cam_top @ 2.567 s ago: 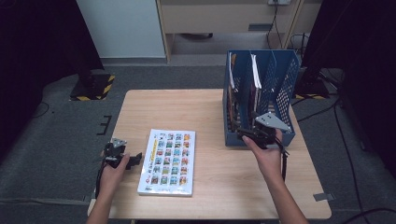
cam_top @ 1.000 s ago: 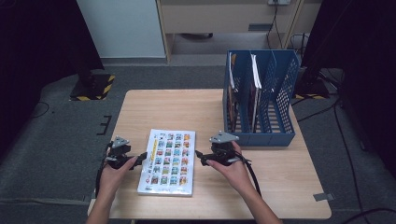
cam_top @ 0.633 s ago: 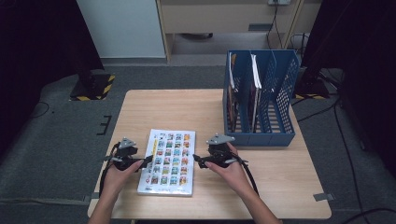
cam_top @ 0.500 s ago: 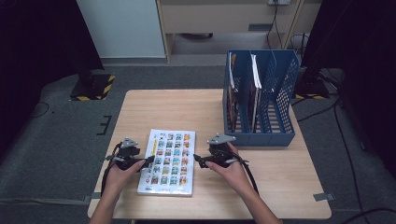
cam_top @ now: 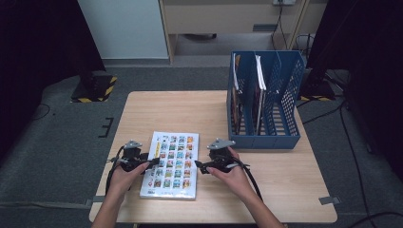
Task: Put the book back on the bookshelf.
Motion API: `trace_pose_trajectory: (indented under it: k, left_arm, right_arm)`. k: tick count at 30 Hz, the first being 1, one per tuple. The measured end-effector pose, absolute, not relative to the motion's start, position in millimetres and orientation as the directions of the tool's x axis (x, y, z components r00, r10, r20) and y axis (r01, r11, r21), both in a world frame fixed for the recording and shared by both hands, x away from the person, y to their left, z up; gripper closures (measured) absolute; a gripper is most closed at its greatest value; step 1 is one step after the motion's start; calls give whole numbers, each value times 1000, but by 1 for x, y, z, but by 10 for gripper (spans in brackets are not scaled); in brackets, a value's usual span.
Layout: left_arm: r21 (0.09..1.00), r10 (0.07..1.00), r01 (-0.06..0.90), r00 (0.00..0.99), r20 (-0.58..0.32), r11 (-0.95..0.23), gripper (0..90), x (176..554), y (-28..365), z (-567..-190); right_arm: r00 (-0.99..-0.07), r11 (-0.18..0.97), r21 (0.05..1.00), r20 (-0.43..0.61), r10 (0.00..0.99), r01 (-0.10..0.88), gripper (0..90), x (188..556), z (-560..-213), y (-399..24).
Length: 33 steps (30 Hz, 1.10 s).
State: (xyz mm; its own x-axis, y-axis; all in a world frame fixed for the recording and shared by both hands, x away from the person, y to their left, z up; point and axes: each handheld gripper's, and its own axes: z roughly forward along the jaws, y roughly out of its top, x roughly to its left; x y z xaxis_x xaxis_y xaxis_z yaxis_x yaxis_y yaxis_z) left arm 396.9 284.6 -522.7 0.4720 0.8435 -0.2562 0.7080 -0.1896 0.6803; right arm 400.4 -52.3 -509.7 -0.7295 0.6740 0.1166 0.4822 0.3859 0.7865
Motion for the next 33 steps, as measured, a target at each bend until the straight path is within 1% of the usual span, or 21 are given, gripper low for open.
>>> trace_pose_trajectory:
  k: [2, 7, 12, 14, 16, 18, 21, 27, 33]
  left_arm:
    - [680, 843, 710, 470, -262, -185, 368, 397, 285, -523]
    - [685, 853, 700, 469, -231, -199, 374, 395, 282, -521]
    - [689, 852, 700, 465, -240, -187, 375, 395, 283, -522]
    - [699, 854, 690, 466, -230, -188, 357, 397, 281, -523]
    - [706, 857, 684, 463, -225, -184, 315, 399, 278, -525]
    - [705, 859, 685, 461, -224, -183, 304, 399, 277, -525]
    - [702, 857, 691, 456, -239, -172, 324, 399, 280, -525]
    - [700, 868, 701, 425, -255, -137, 406, 397, 281, -522]
    - [718, 857, 689, 425, -292, -98, 427, 395, 283, -516]
  right_arm:
    - [-728, 384, 786, 119, 676, 484, 187, 401, -512, -49]
    - [-735, 407, 773, 110, 669, 486, 184, 399, -517, -43]
    - [-742, 424, 763, 107, 661, 488, 184, 398, -522, -41]
    - [-742, 422, 764, 109, 661, 488, 184, 398, -522, -40]
    - [-742, 417, 767, 112, 661, 488, 184, 397, -522, -38]
    - [-744, 419, 766, 113, 658, 487, 184, 396, -522, -37]
    - [-747, 426, 761, 114, 656, 490, 184, 396, -523, -36]
    - [-752, 431, 755, 122, 648, 494, 184, 396, -528, -32]
    - [-752, 414, 751, 163, 639, 514, 184, 395, -530, -30]
